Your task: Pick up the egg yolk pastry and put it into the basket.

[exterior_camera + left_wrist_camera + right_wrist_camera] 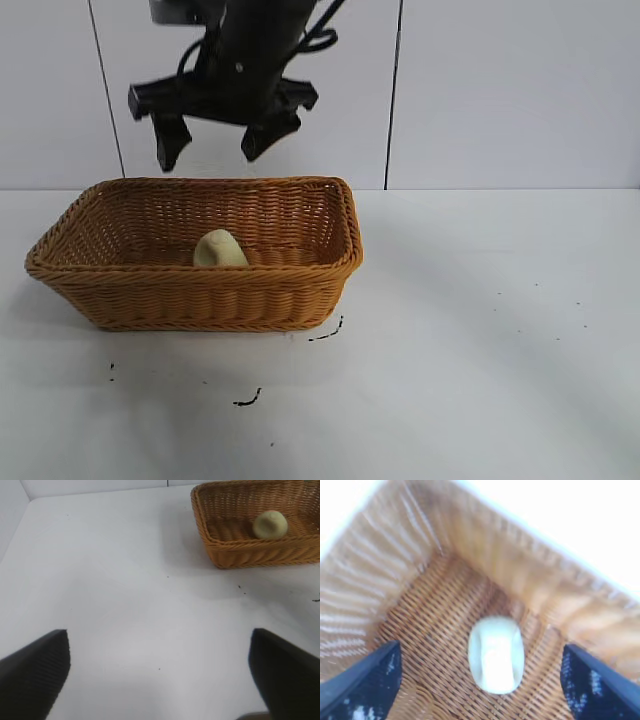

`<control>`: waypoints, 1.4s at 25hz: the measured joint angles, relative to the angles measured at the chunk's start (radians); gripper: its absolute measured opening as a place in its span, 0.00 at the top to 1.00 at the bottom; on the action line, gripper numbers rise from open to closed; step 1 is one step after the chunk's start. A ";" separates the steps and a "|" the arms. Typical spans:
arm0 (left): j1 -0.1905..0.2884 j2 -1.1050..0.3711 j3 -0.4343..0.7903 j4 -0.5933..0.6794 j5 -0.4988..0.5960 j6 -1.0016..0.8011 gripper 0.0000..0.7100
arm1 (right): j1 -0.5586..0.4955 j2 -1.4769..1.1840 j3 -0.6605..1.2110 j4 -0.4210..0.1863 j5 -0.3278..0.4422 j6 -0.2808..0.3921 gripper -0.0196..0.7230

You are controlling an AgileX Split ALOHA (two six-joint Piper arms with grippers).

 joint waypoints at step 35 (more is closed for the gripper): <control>0.000 0.000 0.000 0.000 0.000 0.000 0.02 | -0.607 -0.008 -0.053 -0.020 0.397 -0.005 0.13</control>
